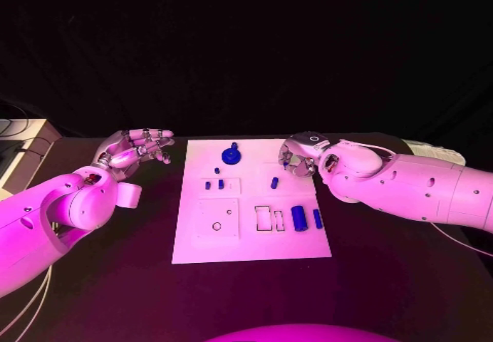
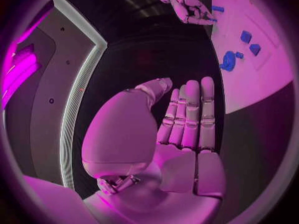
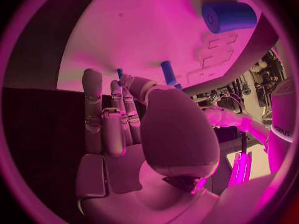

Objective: Assemble the parts on the task board

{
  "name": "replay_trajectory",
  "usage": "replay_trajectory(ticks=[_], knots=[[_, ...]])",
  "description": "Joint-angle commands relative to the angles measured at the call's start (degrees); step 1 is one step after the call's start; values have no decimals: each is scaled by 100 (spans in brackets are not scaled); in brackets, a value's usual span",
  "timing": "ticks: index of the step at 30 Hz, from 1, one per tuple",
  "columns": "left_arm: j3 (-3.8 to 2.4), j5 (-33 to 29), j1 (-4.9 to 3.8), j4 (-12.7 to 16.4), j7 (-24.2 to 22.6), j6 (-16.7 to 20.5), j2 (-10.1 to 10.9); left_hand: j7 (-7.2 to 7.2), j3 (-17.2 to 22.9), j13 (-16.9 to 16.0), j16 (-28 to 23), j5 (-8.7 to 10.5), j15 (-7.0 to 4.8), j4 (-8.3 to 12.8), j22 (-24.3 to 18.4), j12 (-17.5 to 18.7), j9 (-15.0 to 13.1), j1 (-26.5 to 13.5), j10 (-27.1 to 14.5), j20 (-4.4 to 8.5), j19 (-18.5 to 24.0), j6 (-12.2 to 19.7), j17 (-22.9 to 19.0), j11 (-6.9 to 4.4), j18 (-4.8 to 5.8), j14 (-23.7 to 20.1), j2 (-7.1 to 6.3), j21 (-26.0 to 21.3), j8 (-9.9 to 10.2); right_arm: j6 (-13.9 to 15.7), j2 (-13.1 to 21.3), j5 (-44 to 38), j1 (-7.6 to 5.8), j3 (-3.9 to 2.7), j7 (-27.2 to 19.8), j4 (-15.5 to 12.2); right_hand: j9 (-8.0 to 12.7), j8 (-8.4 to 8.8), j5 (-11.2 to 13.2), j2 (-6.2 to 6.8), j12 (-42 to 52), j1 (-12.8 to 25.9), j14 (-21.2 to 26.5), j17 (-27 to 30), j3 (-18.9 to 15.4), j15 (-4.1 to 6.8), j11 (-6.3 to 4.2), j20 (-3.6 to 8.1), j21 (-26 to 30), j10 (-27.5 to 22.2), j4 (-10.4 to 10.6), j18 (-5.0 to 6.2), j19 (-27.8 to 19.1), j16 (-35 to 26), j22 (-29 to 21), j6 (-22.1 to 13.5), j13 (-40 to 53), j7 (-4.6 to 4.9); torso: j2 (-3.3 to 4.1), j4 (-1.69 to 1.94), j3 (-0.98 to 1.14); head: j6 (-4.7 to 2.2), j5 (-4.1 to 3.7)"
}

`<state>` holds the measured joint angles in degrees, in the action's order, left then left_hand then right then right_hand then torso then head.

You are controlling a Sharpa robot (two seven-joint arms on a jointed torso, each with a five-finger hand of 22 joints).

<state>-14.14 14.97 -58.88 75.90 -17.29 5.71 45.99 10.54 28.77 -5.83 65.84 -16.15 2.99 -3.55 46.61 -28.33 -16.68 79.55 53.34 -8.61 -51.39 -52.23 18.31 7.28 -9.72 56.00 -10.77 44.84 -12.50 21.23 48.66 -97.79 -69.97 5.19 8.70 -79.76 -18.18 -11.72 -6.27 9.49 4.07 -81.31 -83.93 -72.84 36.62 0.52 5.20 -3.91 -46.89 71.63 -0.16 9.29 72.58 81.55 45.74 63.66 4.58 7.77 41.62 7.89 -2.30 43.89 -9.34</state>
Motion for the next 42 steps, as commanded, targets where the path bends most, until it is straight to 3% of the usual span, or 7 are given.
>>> replay_trajectory(ticks=[1,9,17,25,33,37,42], knots=[[-7,68,11,-20,-60,-36,-25,-4,-22,9,-36,27,11,27,-6,25,-1,55,-55,1,-55,-18,-6,-8,-84,43,5,-34,-21,417,49,-53,-39,-46,14,-127,-6,-39,31,-88,-2,-17,-297,23,38,35,-147,0,-185,192,-2,-76,73,-36,190,12,34,-8,-23,4,-4,-4,16],[-6,101,45,-47,-44,-50,-37,-7,-67,23,113,28,-1,27,13,22,6,60,-80,16,-193,-7,63,-15,-84,205,16,28,-31,460,187,28,-112,-115,92,-519,-24,-53,26,-77,-5,-8,-297,23,57,40,-148,-4,-313,203,-10,-99,114,-30,322,9,35,-6,-57,5,-28,-7,26],[-6,73,70,-39,-47,-6,-44,-10,-73,25,122,28,-1,27,14,22,6,59,-83,17,-199,-9,69,-14,-83,204,10,30,-33,361,153,60,-63,-121,119,-957,-36,-62,11,-68,-7,-2,-296,21,68,46,-151,-10,-341,212,-16,-102,117,-25,353,8,37,-7,-114,-3,-51,45,129],[-4,12,133,-55,-83,103,-141,-7,-78,28,108,25,4,25,11,23,8,54,-90,16,-186,-6,69,-10,-78,165,1,20,-34,277,-145,-51,150,-74,121,-1280,-44,-67,-2,-67,-8,0,-293,37,79,49,-152,-12,-328,215,-19,-96,104,-30,341,6,37,-6,-187,-10,-94,87,307],[-6,-89,247,-64,-160,237,-211,-5,-77,29,93,21,7,22,6,18,9,56,-87,15,-171,-7,67,-8,-77,130,2,7,-37,273,-525,-323,495,-11,138,-1265,-50,-70,-14,-64,-11,0,-291,47,90,50,-151,-12,-324,216,-26,-92,95,-33,340,0,37,-4,-226,-37,-139,143,479],[-6,-110,261,-34,-180,286,-208,-4,-74,29,89,19,7,23,5,16,9,60,-84,15,-168,-8,66,-9,-77,122,6,4,-38,287,-662,-403,647,6,154,-1207,-52,-71,-17,-64,-11,-1,-291,48,93,51,-151,-13,-328,217,-29,-92,95,-33,344,-1,37,-3,-222,-41,-136,161,542],[-6,-120,267,2,-179,308,-205,-4,-72,29,87,17,7,24,4,14,9,62,-83,15,-165,-9,66,-9,-77,116,9,2,-39,324,-791,-511,761,15,189,-1132,-57,-74,-27,-61,-14,-2,-290,50,103,53,-150,-15,-329,218,-37,-91,89,-31,348,-5,37,0,-214,-20,-133,201,548]])
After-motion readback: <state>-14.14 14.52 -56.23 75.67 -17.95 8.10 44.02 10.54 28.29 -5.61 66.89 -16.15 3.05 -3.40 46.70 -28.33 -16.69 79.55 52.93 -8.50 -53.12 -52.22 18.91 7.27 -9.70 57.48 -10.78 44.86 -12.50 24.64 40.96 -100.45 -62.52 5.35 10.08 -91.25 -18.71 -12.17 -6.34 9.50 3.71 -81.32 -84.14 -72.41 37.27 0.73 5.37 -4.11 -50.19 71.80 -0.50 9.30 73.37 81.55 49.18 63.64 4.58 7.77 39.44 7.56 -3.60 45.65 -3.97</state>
